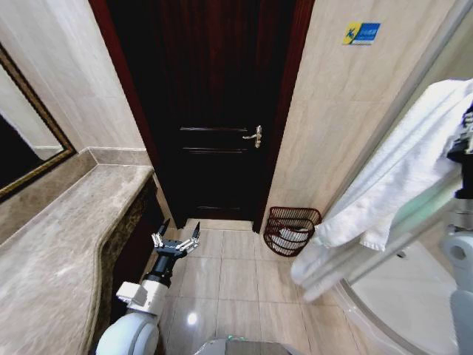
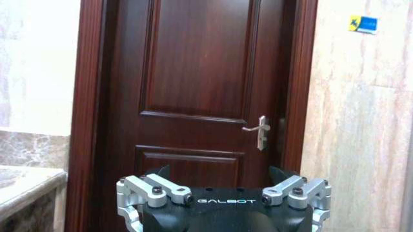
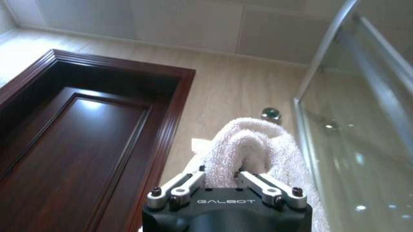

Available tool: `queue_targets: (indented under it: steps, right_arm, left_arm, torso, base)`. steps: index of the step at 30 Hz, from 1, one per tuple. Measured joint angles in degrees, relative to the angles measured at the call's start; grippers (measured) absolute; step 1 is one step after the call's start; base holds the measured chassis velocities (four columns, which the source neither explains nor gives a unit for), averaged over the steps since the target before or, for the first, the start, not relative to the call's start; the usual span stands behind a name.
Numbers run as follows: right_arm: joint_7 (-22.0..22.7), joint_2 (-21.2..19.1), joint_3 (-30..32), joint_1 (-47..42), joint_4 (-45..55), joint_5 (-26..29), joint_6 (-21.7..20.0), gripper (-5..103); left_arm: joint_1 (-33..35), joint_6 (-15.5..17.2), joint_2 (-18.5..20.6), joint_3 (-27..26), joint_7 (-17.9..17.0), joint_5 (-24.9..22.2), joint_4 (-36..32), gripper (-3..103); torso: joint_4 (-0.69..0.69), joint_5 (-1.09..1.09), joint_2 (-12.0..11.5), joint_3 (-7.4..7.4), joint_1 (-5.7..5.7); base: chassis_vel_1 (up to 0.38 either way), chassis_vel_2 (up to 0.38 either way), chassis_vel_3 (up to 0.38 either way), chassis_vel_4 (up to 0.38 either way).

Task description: Discard the used towel into the hamper.

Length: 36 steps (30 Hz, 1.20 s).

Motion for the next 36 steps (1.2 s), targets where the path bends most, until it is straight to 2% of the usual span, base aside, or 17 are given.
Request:
queue_targets:
  steps: [3, 7, 10, 15, 19, 25, 36]
  right_arm:
    - [0.03, -0.28, -0.49, 0.35, 0.67, -0.03, -0.06, 10]
    - [0.95, -0.49, -0.60, 0.20, 2.32, -0.04, -0.14, 10]
    - [1.38, -0.73, 0.23, -0.14, 3.17, -0.03, -0.46, 10]
    - [0.85, -3.53, 2.11, 1.28, 1.99, 0.84, -0.50, 10]
    - [1.30, -5.83, 1.61, 3.74, 0.07, 1.74, -0.41, 10]
    - [1.57, -6.25, 1.61, 4.47, -0.46, 1.40, -2.00, 10]
    - [0.32, -5.21, 2.77, 2.74, -0.05, 1.17, -1.37, 10]
  left_arm:
    - [0.00, 0.00, 0.00, 0.00, 0.00, 0.00, 0.00, 100]
    - [-0.01, 0.00, 0.00, 0.00, 0.00, 0.00, 0.00, 100]
    - [-0.01, 0.00, -0.01, 0.00, 0.00, 0.00, 0.00, 100]
    - [0.00, 0.00, 0.00, 0.00, 0.00, 0.00, 0.00, 100]
    - [0.01, 0.00, 0.00, 0.00, 0.00, 0.00, 0.00, 100]
    - [0.00, 0.00, 0.00, 0.00, 0.00, 0.00, 0.00, 100]
    - [0.00, 0.00, 0.00, 0.00, 0.00, 0.00, 0.00, 100]
  torso:
    - [0.03, 0.04, -0.02, 0.02, 0.05]
    - [0.02, -0.01, -0.02, 0.02, 0.07]
    - [0.03, 0.05, -0.03, 0.03, 0.07]
    - [-0.02, 0.00, -0.01, 0.00, -0.01]
    - [0.02, -0.01, 0.00, -0.01, -0.04]
    - [0.00, 0.02, 0.00, 0.00, 0.00]
    - [0.00, 0.00, 0.00, 0.00, -0.02]
  base:
    - [-0.191, 0.209, 0.186, -0.193]
    - [-0.201, 0.184, 0.213, -0.170]
    - [-0.147, 0.103, 0.112, -0.100]
    - [-0.020, 0.023, -0.022, -0.003]
    - [0.043, -0.020, -0.041, 0.008]
    - [0.000, 0.000, 0.000, 0.000]
    - [-0.032, 0.035, 0.030, -0.036]
